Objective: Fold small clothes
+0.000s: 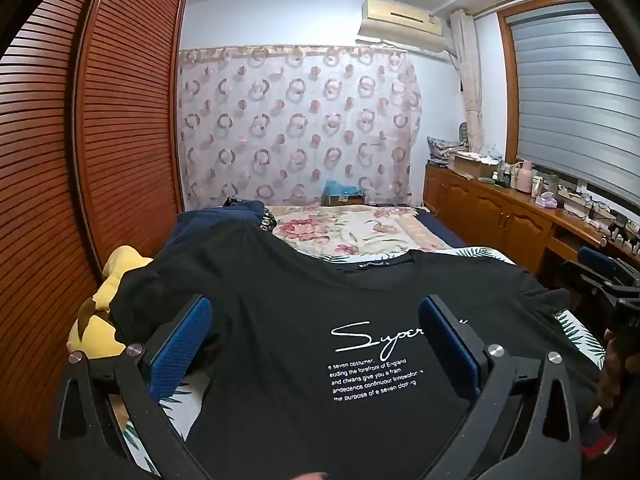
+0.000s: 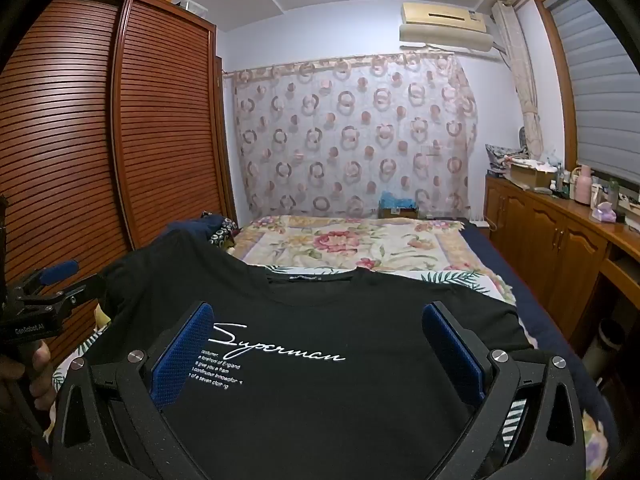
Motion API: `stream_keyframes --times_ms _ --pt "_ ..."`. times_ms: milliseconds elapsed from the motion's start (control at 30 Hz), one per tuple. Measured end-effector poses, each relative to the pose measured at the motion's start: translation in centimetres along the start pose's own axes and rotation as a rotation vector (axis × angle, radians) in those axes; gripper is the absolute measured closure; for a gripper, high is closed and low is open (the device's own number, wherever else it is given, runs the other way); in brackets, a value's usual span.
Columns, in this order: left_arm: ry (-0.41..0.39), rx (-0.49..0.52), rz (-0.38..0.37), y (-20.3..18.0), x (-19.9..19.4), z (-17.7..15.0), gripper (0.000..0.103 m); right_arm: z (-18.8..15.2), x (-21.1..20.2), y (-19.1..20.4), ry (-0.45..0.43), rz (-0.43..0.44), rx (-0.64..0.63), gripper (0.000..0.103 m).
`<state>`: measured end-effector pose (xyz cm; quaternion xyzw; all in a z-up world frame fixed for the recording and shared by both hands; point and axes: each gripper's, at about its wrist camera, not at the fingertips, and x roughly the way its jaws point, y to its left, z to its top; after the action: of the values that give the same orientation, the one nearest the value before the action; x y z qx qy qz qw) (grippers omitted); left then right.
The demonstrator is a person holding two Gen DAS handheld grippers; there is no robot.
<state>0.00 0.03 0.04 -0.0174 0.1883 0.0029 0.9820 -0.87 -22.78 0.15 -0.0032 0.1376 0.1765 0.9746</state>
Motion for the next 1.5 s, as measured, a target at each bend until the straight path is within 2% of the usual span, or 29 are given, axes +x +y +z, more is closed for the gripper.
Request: stream_keyframes --times_ms 200,1500 --pt "-0.006 0.013 0.021 -0.28 -0.14 0.02 0.0 0.01 0.01 0.1 -0.001 0.0 0.0 0.0" --pt "-0.007 0.015 0.011 -0.15 -0.04 -0.02 0.0 -0.14 -0.07 -0.33 0.001 0.001 0.009 0.0"
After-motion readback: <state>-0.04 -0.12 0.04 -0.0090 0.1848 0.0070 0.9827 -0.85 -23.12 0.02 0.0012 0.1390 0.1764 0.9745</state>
